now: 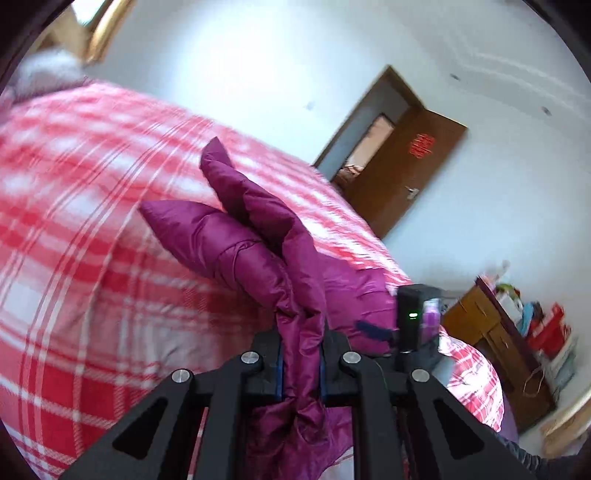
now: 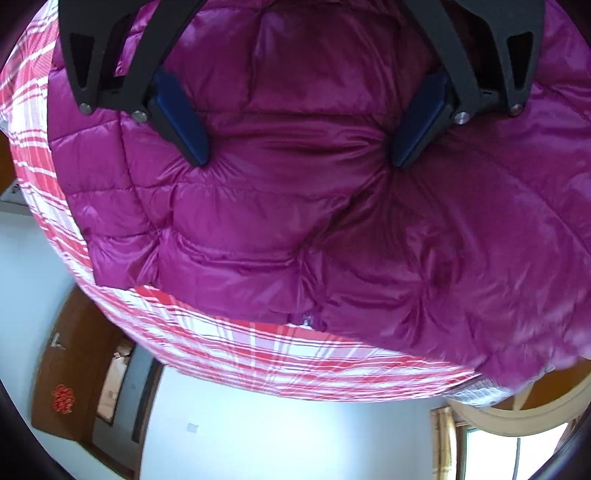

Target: Fold large clothes

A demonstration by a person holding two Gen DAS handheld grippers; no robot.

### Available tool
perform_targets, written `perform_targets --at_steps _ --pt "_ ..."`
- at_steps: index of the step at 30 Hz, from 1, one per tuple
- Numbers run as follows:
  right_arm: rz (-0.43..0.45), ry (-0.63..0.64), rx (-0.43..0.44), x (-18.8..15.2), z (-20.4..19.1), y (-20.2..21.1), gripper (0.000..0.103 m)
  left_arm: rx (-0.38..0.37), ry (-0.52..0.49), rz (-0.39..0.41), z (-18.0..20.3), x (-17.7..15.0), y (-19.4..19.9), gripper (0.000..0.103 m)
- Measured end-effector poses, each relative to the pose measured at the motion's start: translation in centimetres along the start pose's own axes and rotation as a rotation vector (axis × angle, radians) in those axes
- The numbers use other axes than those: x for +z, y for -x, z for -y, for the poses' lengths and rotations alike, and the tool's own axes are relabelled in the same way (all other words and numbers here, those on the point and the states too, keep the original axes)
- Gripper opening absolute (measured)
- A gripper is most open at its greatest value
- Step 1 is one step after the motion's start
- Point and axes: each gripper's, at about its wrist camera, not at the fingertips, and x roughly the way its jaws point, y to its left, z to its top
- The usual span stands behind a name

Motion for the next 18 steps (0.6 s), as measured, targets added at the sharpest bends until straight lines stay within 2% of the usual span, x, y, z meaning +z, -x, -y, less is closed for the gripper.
perform_targets --at_steps 2,4,6,8,10,12,15,18 --pt "-0.001 -0.058 0.088 0.1 1.6 0.9 0.099 -0.024 -0.057 0.008 2.5 1.1 -0.2 0.012" --pt "0.083 -0.206 0.262 -0.1 4.7 3.3 0.099 -0.033 -0.108 0.002 4.7 1.9 -0.8 0.012" --pt "0.156 -0.334 0.352 -0.7 7.8 5.1 0.100 -0.031 -0.151 -0.015 6.7 2.4 -1.8 0.012" --pt "0.168 -0.408 0.372 -0.9 9.8 5.3 0.101 -0.044 -0.178 -0.031 8.9 2.6 -3.1 0.012" --pt "0.123 -0.493 0.424 -1.4 12.2 4.3 0.100 -0.057 -0.227 -0.049 11.4 2.4 -5.0 0.012" --pt "0.127 -0.571 0.460 -2.2 14.2 4.0 0.096 -0.066 -0.273 -0.064 13.2 1.8 -6.8 0.012" --pt "0.218 -0.675 0.477 -3.5 17.6 5.7 0.095 -0.065 -0.348 -0.097 16.0 0.0 -9.8 0.012" --pt "0.302 -0.736 0.505 -3.8 20.9 7.9 0.095 -0.030 -0.425 -0.121 18.0 -2.3 -13.1 0.012"
